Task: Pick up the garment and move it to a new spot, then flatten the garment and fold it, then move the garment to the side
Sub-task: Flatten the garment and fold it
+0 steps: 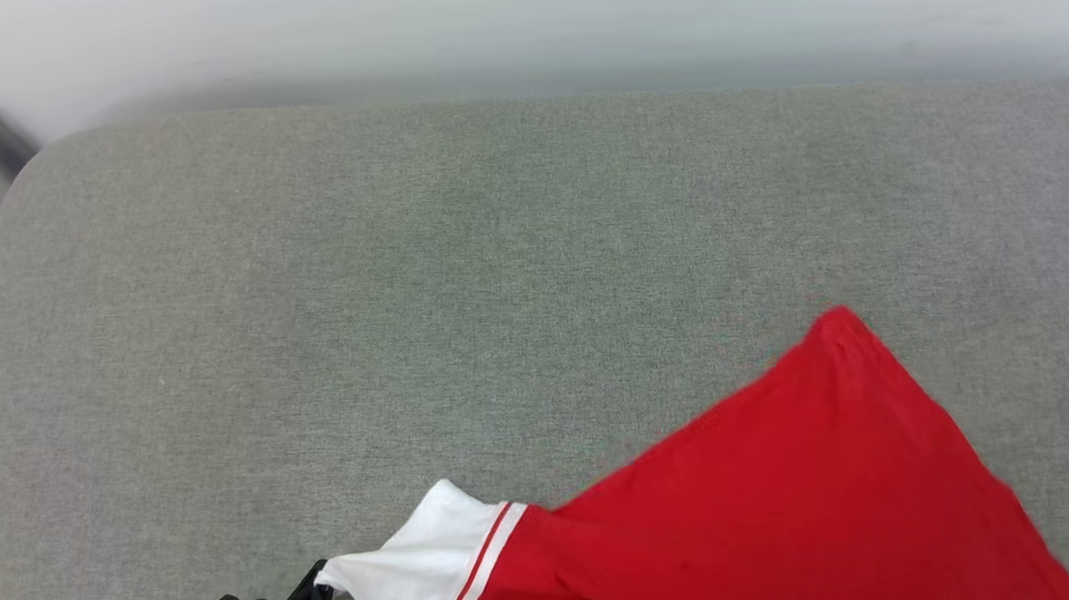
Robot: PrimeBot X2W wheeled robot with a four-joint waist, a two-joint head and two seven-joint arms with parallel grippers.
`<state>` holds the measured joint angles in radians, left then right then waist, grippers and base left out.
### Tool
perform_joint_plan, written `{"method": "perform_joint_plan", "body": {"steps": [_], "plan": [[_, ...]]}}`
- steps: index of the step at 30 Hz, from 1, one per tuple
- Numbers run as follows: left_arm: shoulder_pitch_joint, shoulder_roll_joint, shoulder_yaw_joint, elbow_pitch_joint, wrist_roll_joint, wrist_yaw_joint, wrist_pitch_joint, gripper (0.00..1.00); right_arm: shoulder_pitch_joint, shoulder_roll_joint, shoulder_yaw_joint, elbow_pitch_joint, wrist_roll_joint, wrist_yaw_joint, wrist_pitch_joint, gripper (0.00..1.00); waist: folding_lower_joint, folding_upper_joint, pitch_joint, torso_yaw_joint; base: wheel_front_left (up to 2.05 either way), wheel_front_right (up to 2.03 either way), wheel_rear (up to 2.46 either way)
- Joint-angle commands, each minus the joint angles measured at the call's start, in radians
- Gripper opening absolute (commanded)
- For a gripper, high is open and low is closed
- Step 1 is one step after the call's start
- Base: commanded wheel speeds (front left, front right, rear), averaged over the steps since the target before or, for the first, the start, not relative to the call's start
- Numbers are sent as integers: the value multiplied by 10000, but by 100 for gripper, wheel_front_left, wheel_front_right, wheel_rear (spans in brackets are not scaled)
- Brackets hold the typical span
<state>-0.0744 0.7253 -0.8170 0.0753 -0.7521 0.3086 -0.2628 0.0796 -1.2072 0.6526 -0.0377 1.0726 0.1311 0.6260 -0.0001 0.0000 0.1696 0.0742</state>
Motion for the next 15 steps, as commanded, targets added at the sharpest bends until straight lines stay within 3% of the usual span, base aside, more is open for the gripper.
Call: {"method": "perform_joint_plan", "body": {"steps": [1,6,7,8,15], "plan": [[81,68,30,-2,2,6,-18,0,319,233,-112,117,-8,-7,-189,0,1,0,2,-8,0,0,0],[122,74,46,-12,-34,32,-19,0,1312,922,-691,526,-209,-7,-822,0,1,0,12,-102,0,0,0],[125,71,40,-8,-40,27,-19,0,1363,1019,-906,531,-257,-7,-909,31,1,0,4,-110,0,0,0],[124,67,28,3,-42,17,-19,0,1380,1078,-1145,492,-293,-7,-998,100,1,0,-11,-115,0,0,0],[-30,-25,-13,40,8,-18,-19,0,580,880,-3285,-286,-660,-6,-1117,100,1,0,-27,-22,0,0,0]]}}
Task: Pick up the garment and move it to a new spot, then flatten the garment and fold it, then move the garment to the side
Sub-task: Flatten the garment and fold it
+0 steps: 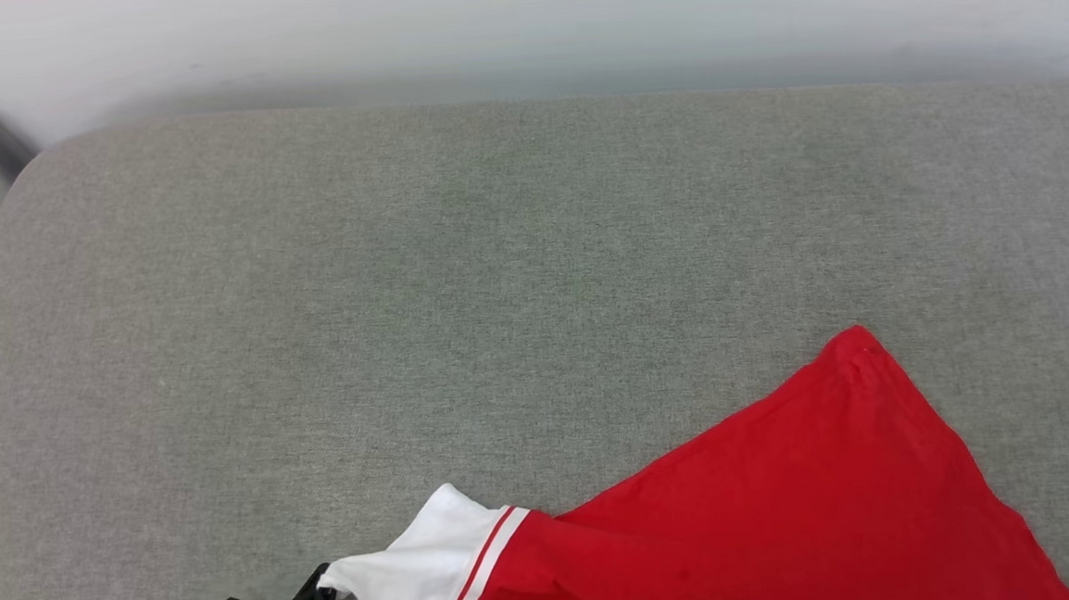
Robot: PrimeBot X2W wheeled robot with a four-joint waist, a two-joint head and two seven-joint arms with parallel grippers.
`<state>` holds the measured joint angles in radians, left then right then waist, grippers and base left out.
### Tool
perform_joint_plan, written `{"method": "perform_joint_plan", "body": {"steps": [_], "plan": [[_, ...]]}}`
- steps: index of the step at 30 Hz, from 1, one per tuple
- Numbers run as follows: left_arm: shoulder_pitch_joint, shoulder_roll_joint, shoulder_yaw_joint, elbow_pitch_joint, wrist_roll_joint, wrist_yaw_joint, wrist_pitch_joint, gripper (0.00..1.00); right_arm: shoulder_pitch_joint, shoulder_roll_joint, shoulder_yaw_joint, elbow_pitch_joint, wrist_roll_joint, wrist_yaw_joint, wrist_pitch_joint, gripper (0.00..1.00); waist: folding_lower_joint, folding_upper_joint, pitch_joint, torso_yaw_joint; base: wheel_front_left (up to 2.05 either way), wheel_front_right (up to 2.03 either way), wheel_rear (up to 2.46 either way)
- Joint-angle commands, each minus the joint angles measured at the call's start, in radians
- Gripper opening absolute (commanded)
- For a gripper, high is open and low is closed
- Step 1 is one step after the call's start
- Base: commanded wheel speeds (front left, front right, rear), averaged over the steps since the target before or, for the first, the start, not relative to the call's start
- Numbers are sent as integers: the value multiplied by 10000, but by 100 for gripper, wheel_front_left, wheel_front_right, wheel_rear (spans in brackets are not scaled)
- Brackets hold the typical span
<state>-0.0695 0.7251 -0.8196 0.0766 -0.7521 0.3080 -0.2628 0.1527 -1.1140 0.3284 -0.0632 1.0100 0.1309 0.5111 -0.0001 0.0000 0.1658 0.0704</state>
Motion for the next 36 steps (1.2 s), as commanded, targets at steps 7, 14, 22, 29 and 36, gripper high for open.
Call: {"method": "perform_joint_plan", "body": {"steps": [7,14,22,29,36], "plan": [[-445,-214,-122,6,204,-131,19,0,-2069,-91,-1015,-1162,-665,-6,1452,100,1,0,316,358,0,0,0],[-991,-442,-248,44,489,-251,38,0,-5041,692,488,-1245,-1895,-6,3900,100,1,0,833,898,0,0,0],[-1450,-782,-333,210,687,-383,28,0,-7599,2287,2493,604,-2410,-4,5219,100,1,0,1379,1465,0,0,0],[-1715,-1113,-341,434,776,-488,2,0,-8278,2928,3620,2135,-2379,-6,4940,100,1,0,1787,1769,0,0,0],[-1719,-1296,-251,780,760,-632,-20,0,-8194,3061,5024,2933,-1919,-4,3903,0,1,0,1636,1729,0,0,0]]}}
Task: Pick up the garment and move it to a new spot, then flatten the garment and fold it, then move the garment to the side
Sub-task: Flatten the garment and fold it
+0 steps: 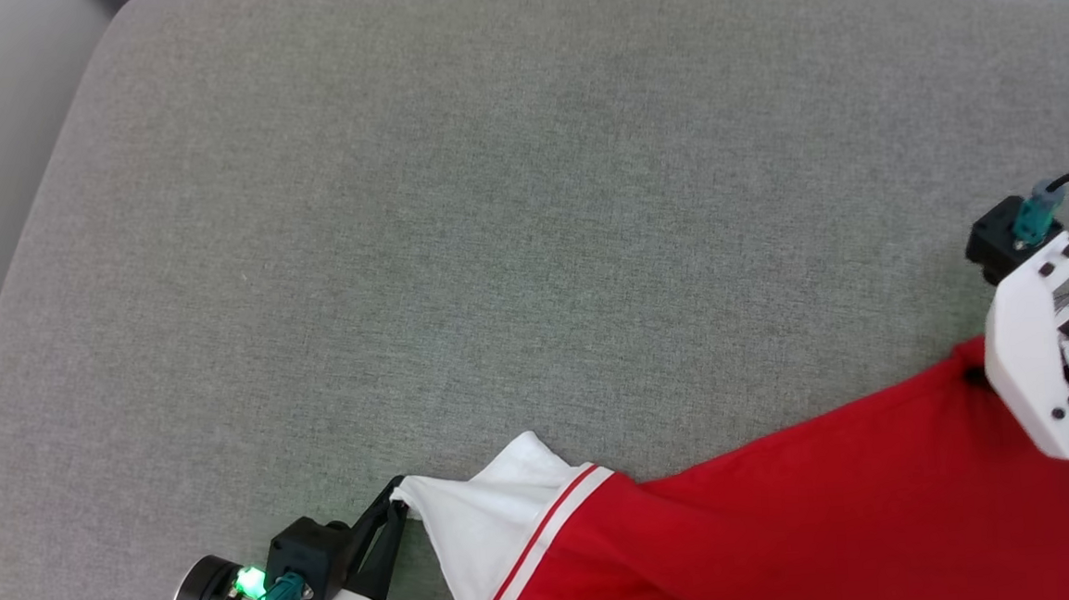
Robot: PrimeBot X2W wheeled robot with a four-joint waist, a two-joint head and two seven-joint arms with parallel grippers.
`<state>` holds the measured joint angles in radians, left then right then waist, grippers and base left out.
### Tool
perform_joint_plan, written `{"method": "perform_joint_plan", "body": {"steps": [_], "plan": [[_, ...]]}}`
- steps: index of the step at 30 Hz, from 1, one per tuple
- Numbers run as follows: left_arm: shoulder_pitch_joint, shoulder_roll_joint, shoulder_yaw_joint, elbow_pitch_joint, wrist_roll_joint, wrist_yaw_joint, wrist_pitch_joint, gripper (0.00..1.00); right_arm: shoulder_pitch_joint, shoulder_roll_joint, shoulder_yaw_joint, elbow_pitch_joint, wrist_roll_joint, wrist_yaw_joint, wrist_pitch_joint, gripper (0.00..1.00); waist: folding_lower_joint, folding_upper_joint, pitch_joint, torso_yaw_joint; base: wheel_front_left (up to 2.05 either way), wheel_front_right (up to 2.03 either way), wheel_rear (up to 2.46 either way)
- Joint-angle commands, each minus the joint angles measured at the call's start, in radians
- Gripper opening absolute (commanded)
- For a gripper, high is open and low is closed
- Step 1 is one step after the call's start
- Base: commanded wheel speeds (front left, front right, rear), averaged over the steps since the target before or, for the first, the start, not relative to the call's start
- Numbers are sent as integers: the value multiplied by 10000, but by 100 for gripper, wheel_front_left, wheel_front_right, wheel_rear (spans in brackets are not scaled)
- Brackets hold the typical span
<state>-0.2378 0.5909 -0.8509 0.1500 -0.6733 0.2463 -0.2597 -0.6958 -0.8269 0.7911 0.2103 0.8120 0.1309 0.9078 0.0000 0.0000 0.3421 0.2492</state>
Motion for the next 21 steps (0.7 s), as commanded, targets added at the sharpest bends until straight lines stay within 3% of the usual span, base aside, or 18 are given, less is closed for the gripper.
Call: {"method": "perform_joint_plan", "body": {"steps": [1,12,21], "plan": [[-6,78,79,84,-26,-23,-53,0,190,111,486,142,39,-4,-343,0,0,0,-235,-104,0,0,0],[165,479,484,92,-18,32,-69,0,-311,-444,964,-385,395,-6,-2924,0,0,0,-1923,-815,0,0,0],[-1371,895,937,-411,419,12,256,0,-905,-575,475,-430,129,-6,-5048,0,0,0,-2860,-1379,0,0,0]]}}
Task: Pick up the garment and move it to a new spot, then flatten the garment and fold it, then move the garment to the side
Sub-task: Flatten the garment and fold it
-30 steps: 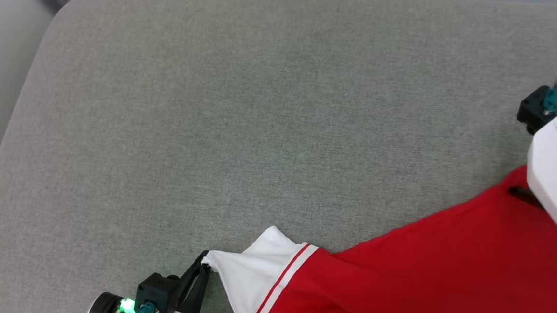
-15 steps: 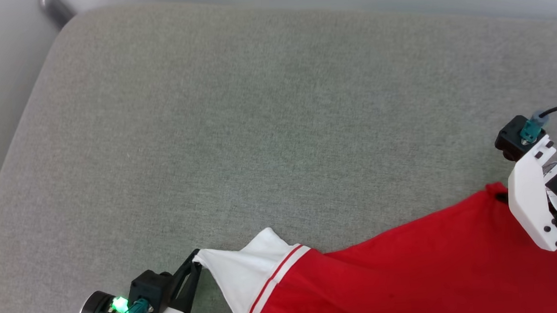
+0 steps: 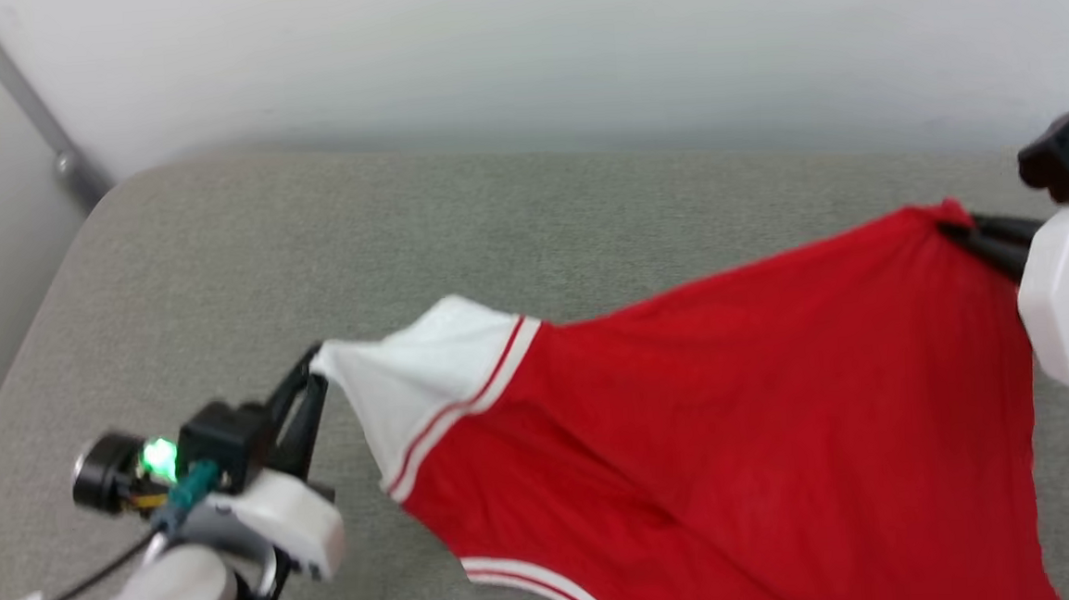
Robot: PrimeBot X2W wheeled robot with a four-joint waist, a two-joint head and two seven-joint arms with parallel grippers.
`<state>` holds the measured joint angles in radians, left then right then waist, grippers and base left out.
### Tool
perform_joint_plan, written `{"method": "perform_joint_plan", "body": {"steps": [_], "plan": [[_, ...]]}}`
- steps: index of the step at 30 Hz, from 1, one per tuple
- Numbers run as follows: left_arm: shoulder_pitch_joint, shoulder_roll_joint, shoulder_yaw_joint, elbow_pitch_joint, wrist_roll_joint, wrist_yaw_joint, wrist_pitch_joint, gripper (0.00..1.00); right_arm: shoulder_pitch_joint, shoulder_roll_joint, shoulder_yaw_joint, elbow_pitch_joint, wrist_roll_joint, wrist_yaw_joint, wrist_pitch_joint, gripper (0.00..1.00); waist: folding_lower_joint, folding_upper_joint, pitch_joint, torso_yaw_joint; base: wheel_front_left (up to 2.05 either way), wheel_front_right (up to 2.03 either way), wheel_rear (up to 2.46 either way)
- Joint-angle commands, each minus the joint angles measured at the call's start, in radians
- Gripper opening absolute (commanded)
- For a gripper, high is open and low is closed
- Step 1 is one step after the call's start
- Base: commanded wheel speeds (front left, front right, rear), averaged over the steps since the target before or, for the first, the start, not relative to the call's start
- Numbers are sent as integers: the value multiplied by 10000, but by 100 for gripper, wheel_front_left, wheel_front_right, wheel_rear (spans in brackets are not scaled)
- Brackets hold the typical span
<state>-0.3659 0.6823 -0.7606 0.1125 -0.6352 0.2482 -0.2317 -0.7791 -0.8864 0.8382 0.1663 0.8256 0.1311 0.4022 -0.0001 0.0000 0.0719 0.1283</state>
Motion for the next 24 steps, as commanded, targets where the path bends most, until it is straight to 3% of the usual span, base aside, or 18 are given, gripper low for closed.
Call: {"method": "perform_joint_plan", "body": {"steps": [1,11,18,24], "plan": [[-414,-8,86,-59,105,-42,45,0,-186,28,-63,27,-97,-7,-143,0,1,0,-159,-207,0,0,0],[-4689,-214,523,349,916,-1006,903,0,-2416,942,-1454,634,-1235,-7,-997,0,1,0,824,-633,0,0,0],[-8151,-246,831,1043,1608,-1803,1472,0,-4934,1790,-2078,1293,-2348,-9,-1056,0,1,0,2324,-859,0,0,0],[-10956,-663,1095,2039,2014,-2309,1722,0,-7315,2417,-2122,2304,-3151,-7,-1267,0,1,0,3422,-917,0,0,0]]}}
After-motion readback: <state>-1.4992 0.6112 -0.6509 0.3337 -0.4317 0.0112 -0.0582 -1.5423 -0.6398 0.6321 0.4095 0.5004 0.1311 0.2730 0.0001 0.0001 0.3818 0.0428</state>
